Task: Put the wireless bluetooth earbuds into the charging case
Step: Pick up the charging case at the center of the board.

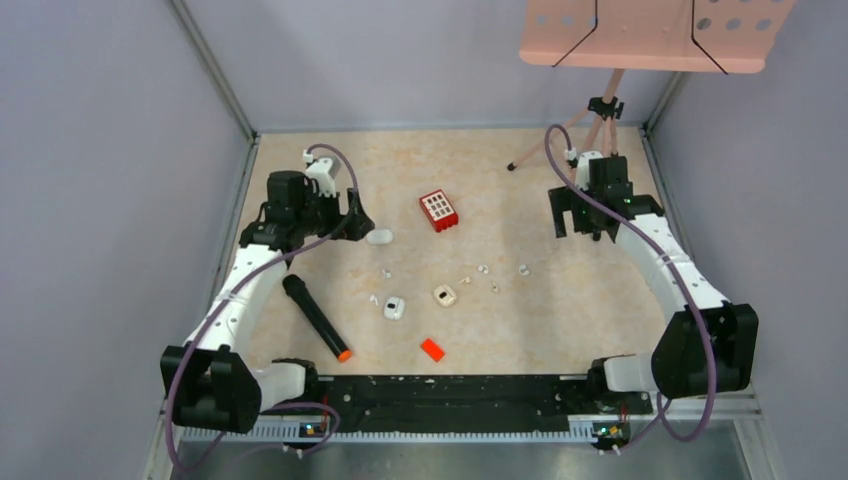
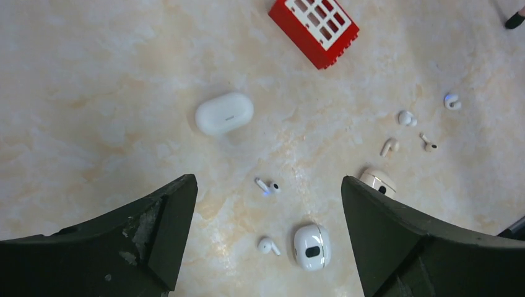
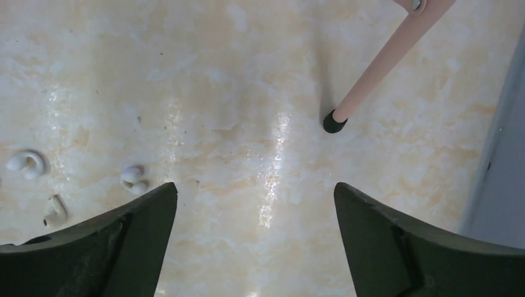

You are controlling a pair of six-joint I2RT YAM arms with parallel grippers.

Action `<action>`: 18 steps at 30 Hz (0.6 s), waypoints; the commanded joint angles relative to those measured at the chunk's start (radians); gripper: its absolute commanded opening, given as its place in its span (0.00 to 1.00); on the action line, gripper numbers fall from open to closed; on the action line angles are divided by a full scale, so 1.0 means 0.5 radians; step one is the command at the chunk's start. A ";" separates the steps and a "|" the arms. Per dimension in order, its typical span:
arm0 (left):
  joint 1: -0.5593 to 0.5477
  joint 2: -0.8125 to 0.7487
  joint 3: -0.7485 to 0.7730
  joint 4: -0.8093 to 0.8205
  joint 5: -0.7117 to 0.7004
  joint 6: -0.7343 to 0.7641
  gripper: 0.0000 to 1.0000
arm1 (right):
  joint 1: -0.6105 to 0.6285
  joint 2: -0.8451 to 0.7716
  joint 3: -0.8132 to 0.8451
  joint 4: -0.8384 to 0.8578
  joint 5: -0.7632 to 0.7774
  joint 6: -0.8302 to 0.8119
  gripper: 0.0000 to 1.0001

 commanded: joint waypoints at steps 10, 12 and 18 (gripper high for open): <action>0.003 0.033 -0.127 -0.188 0.027 -0.173 0.88 | 0.325 0.053 0.005 0.127 -0.912 0.065 0.91; 0.013 0.023 -0.163 -0.184 -0.018 -0.239 0.88 | 0.549 0.082 -0.028 0.187 -0.832 0.060 0.88; 0.099 -0.023 -0.285 -0.139 -0.267 -0.494 0.85 | 0.995 0.324 0.052 0.262 -0.579 0.193 0.82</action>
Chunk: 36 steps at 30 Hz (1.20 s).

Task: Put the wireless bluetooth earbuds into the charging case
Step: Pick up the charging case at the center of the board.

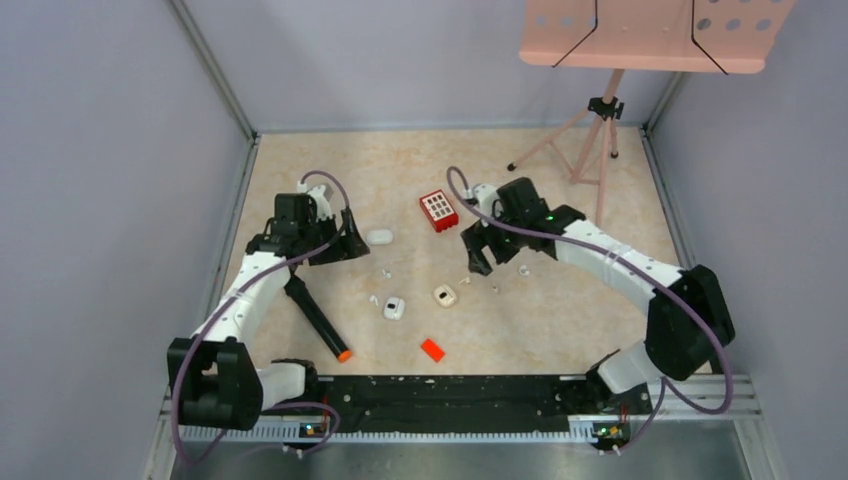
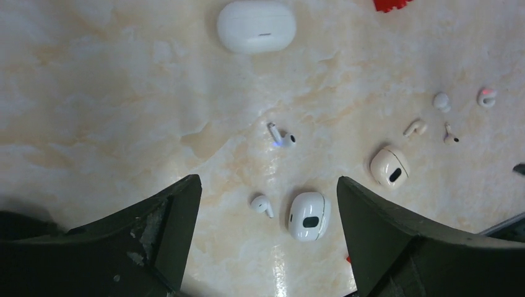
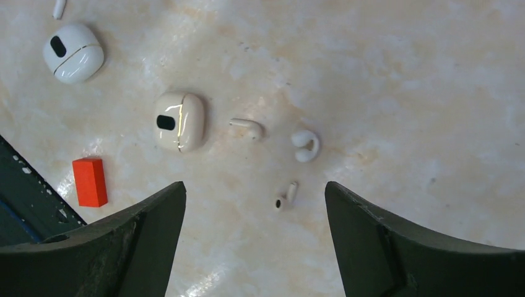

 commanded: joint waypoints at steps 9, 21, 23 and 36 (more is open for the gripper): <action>0.227 -0.094 -0.121 0.092 -0.230 -0.546 0.82 | 0.698 0.370 0.173 0.094 0.438 0.277 0.80; 0.227 -0.204 -0.077 0.094 -0.179 -0.643 0.80 | 0.932 0.708 0.418 -0.054 0.648 0.385 0.73; 0.230 -0.204 -0.081 0.100 -0.177 -0.651 0.80 | 0.947 0.716 0.413 -0.070 0.663 0.394 0.72; 0.230 -0.111 -0.012 0.142 -0.148 -0.696 0.78 | 0.983 0.747 0.313 -0.047 0.727 0.426 0.67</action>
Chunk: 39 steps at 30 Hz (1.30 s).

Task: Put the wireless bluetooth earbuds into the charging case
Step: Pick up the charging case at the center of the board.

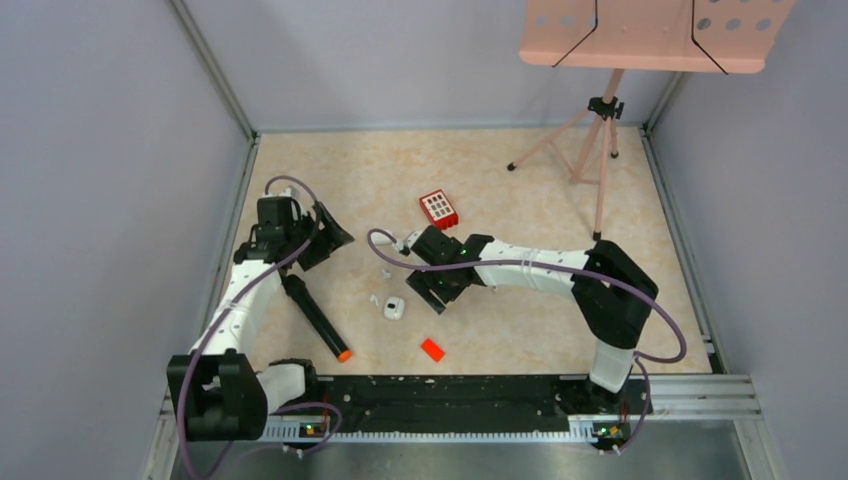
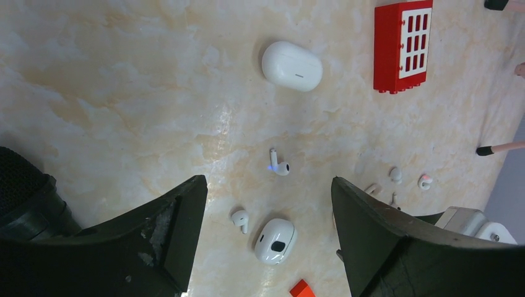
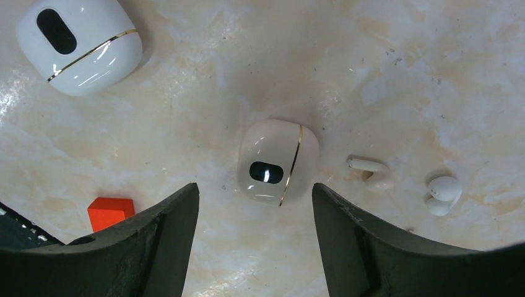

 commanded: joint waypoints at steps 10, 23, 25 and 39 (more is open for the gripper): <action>0.008 0.000 0.096 0.088 0.013 -0.033 0.78 | 0.029 0.088 -0.015 0.043 0.089 0.025 0.64; 0.011 0.014 0.104 0.098 0.020 -0.037 0.78 | 0.026 0.139 -0.058 0.091 0.150 -0.017 0.56; 0.011 0.022 0.104 0.103 0.029 -0.036 0.77 | 0.026 0.143 -0.074 0.112 0.152 -0.040 0.51; -0.201 0.282 0.328 0.407 0.692 0.336 0.77 | -0.163 -0.557 -0.207 0.545 0.219 -1.109 0.12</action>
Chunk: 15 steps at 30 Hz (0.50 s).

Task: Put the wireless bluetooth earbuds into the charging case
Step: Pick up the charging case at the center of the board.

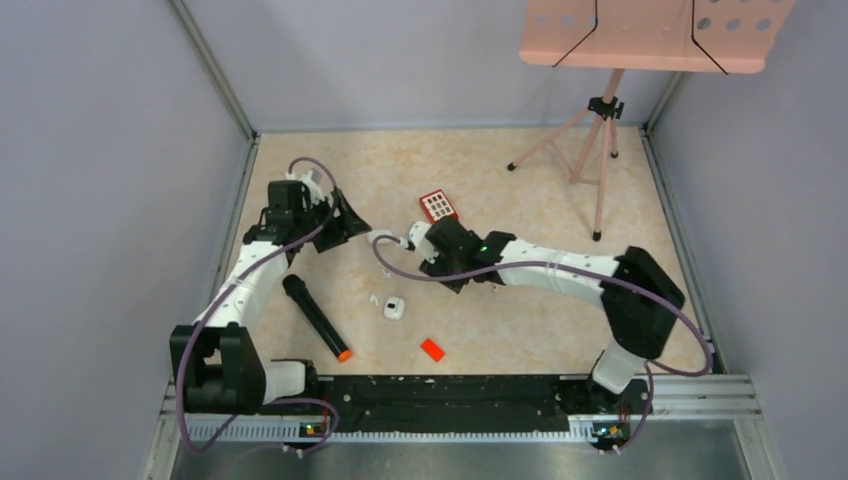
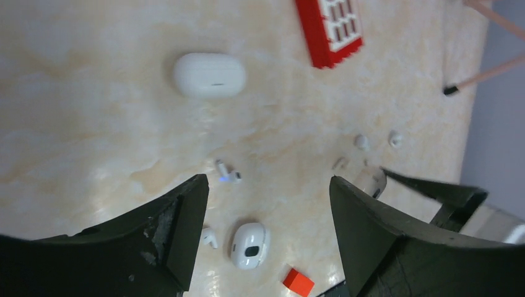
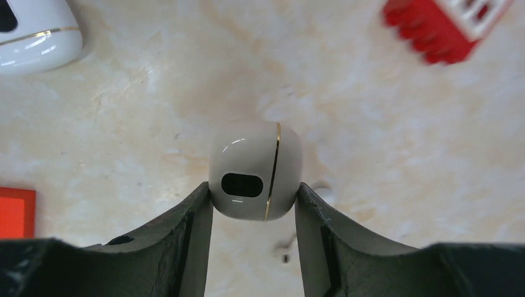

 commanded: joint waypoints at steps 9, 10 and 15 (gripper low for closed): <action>-0.395 -0.030 0.206 1.299 0.999 0.407 0.76 | -0.145 -1.049 -0.666 1.368 -0.138 -1.696 0.12; -0.437 -0.030 0.218 1.345 1.019 0.468 0.76 | -0.151 -1.076 -0.684 1.427 -0.137 -1.749 0.12; -0.630 0.058 0.345 1.375 1.070 0.663 0.73 | -0.154 -1.126 -0.815 1.809 -0.135 -2.092 0.12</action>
